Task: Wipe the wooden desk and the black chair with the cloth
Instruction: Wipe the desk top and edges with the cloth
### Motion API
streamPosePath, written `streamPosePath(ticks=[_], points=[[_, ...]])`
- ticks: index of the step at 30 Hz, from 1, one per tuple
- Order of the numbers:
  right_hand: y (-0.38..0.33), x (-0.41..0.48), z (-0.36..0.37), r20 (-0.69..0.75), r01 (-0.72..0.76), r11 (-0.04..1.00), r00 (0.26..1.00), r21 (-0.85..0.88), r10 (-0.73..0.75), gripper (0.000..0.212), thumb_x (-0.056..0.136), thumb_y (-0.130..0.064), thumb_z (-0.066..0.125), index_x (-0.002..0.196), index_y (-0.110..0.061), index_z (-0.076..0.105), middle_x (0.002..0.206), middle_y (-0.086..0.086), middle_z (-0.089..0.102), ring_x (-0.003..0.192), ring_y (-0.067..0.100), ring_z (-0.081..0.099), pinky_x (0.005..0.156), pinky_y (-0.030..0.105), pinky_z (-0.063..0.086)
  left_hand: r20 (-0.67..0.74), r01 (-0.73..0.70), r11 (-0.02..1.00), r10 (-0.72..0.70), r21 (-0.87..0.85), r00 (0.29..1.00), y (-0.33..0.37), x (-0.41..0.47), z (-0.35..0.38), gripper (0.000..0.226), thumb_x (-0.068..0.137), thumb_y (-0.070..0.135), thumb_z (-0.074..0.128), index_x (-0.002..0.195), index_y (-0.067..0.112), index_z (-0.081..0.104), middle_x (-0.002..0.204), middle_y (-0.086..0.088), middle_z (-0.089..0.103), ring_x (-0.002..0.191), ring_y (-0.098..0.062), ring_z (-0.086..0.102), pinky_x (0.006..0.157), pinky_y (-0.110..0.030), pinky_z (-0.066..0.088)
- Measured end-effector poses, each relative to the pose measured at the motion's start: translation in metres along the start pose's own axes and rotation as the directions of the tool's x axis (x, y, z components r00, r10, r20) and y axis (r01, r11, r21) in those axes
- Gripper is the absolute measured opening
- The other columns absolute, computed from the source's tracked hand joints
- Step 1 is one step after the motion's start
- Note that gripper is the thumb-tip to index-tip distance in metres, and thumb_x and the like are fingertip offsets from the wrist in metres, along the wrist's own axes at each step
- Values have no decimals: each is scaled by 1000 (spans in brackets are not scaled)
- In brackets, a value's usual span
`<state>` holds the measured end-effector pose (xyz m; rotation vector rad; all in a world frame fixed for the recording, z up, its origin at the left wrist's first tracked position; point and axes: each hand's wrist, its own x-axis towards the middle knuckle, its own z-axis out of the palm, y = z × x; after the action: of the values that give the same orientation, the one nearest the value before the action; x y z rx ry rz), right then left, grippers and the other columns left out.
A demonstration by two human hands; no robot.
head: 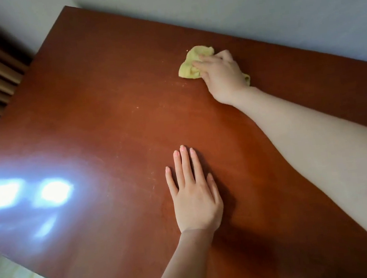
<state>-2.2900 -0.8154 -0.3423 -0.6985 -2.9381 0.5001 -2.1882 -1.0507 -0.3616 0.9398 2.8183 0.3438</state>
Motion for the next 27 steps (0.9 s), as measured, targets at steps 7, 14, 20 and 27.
streamPosePath(ticks=[7,14,20,27], points=[[-35,-76,18,-59,168,983,985,79,-163,35,96,-21,51,130,-27,56,137,-7,52,109,22,45,92,35,36,-6,6,1000,-6,5,1000,0,1,1,58,98,34,17,150,10,16,158,-8,15,146,-21,4,117,-43,5],[-13,-159,2,-24,243,970,970,16,-243,39,87,-12,63,126,-17,61,129,2,60,96,26,54,81,42,50,-8,-1,1000,1,-3,1000,-1,1,0,58,98,34,17,150,9,20,158,-9,16,147,-23,6,118,-43,5],[28,-171,-16,-24,221,975,975,9,-221,41,82,-5,68,122,-14,64,127,5,61,94,32,57,85,47,49,1,-3,1000,3,-15,1000,-1,1,0,59,97,35,14,151,11,13,159,-6,10,147,-19,-1,118,-41,-1],[73,-102,-35,-78,7,998,997,-55,-11,36,94,-8,52,130,-12,56,136,8,53,103,36,46,93,45,40,6,-2,1000,3,-23,1000,0,0,-2,59,98,36,13,151,12,10,160,-5,6,146,-17,-7,118,-38,-5]])
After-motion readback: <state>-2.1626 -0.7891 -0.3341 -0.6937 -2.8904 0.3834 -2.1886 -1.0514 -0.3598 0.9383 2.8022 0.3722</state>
